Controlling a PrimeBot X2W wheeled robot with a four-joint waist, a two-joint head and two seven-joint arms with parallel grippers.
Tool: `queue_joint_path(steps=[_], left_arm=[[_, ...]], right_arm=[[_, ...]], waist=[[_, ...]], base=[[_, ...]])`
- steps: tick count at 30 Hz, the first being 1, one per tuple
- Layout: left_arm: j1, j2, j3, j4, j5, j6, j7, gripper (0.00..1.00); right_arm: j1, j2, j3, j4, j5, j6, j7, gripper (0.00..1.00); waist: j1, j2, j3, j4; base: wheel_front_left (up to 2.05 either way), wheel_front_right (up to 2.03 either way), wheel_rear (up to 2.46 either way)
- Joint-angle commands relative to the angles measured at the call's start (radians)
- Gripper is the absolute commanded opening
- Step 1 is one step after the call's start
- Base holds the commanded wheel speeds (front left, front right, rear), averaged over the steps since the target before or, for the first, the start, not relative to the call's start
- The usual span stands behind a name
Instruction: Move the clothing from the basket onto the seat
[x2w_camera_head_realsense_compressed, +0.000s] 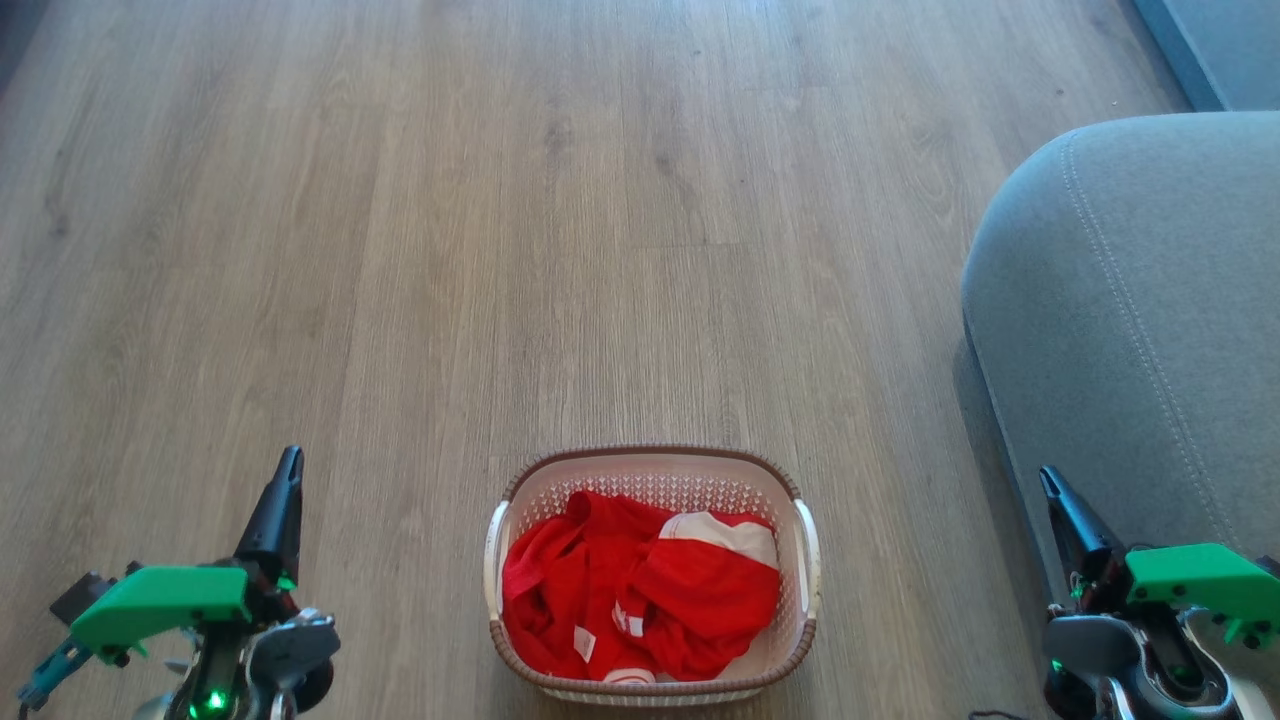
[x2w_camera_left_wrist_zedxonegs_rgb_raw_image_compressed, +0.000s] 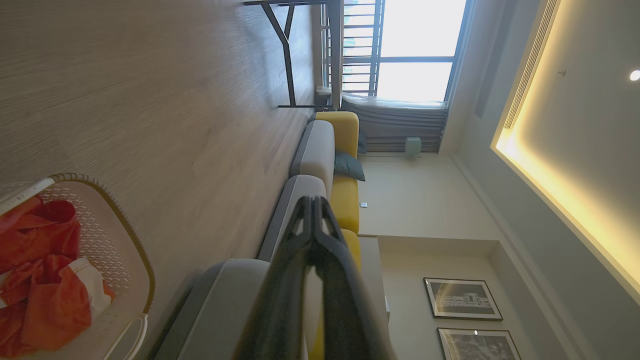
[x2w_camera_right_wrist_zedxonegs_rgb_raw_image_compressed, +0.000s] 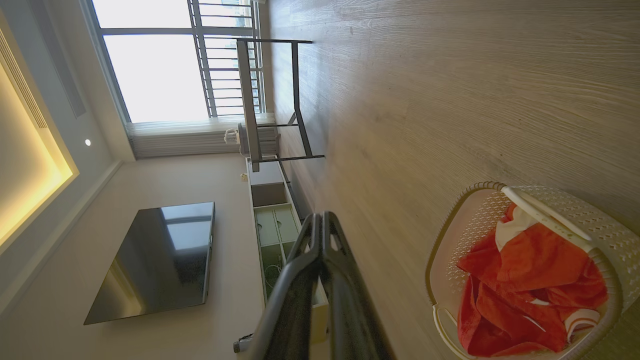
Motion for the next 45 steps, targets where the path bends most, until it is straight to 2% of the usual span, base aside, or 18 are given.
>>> queue_joint_path(steps=[1,45], left_arm=[[-0.056,0.005,0.035,-0.035,-0.004,-0.007,0.007,0.00],[-0.056,0.005,0.035,-0.035,-0.004,-0.007,0.007,0.00]], right_arm=[[-0.050,-0.005,0.017,-0.041,0.006,0.002,0.007,0.00],[-0.050,-0.005,0.018,-0.041,0.006,0.002,0.007,0.00]], waist=[[0.0000,0.0000,0.000,0.000],[0.0000,0.0000,0.000,0.000]], base=[[0.00,0.00,0.00],[0.00,0.00,0.00]])
